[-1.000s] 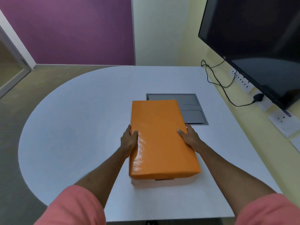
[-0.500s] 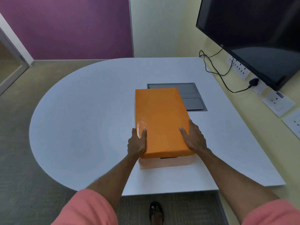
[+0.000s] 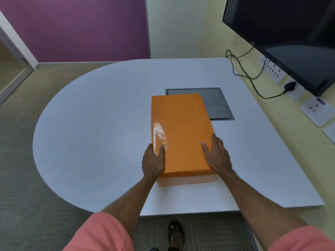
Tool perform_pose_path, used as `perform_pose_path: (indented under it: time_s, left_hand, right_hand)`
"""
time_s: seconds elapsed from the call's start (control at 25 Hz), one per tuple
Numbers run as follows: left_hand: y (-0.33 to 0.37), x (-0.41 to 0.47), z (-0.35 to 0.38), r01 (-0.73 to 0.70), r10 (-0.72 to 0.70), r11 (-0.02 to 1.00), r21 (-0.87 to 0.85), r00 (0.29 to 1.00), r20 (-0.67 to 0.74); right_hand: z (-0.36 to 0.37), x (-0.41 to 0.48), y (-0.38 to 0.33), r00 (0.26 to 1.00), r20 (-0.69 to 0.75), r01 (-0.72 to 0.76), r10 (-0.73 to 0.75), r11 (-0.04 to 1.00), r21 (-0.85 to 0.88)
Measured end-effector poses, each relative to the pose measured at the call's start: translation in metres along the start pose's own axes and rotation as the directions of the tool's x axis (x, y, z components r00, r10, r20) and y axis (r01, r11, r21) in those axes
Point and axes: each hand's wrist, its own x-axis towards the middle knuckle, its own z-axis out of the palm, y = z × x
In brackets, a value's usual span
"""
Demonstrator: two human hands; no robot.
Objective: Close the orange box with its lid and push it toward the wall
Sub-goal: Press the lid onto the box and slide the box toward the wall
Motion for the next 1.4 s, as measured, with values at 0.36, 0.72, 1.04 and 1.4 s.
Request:
perform_pose_path:
  time_s: [0.36,0.72,1.04,1.4]
  left_hand:
    - [0.007,0.027,-0.010,-0.062,0.060,0.998,0.009,0.989,0.133]
    - [0.072,0.104,-0.003,-0.247,0.200,0.934,0.258,0.960,0.198]
    - [0.104,0.149,0.009,-0.308,0.191,0.845,0.437,0.937,0.292]
    - [0.106,0.154,0.019,-0.287,0.157,0.802,0.524,0.948,0.278]
  right_hand:
    - [-0.009,0.017,-0.006,0.999,0.014,0.038,-0.036,0.988,-0.150]
    - [-0.019,0.110,-0.051,0.986,0.102,0.149,-0.132,0.973,-0.177]
    - [-0.010,0.176,-0.071,0.950,0.287,0.201,-0.125,0.947,-0.252]
    - [0.003,0.178,-0.064,0.950,0.279,0.211,-0.142,0.949,-0.236]
